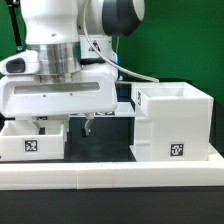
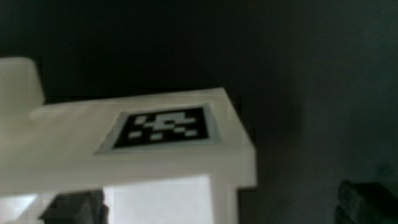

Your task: Assemble drawer

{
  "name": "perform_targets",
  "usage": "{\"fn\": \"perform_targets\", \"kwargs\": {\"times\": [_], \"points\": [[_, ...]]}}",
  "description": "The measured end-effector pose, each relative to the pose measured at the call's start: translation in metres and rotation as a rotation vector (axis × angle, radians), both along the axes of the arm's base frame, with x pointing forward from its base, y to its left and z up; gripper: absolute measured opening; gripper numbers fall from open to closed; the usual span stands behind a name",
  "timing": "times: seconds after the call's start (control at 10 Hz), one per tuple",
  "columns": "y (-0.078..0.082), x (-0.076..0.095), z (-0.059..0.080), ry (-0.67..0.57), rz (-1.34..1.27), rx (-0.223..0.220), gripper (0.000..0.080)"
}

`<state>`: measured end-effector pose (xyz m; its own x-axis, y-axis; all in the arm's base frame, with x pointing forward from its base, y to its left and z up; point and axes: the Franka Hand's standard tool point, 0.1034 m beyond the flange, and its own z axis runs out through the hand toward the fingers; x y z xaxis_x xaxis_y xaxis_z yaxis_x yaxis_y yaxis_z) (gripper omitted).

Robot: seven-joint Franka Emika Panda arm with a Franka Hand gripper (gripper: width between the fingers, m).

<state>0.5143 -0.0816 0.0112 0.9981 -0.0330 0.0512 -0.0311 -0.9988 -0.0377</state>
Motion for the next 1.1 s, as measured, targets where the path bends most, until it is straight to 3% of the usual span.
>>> {"fn": "perform_targets", "kwargs": {"times": [0.5,0.7,0.8,1.0,1.1], "points": [[-0.0040,0.0005,-0.0055,-0.029,0.007,-0.026,0.0649],[-0.0041,0.0006,-0.0055,-0.029,0.006,-0.026,0.0380],[-0.0041,0.0006,-0.0055,-0.029,0.006,-0.026,0.0380],[-0.0041,0.0006,-0.0055,-0.029,0.006,-0.026,0.0043],[-0.0042,0.0006,-0.0055,-0.029,0.006,-0.026,0.0041]]}}
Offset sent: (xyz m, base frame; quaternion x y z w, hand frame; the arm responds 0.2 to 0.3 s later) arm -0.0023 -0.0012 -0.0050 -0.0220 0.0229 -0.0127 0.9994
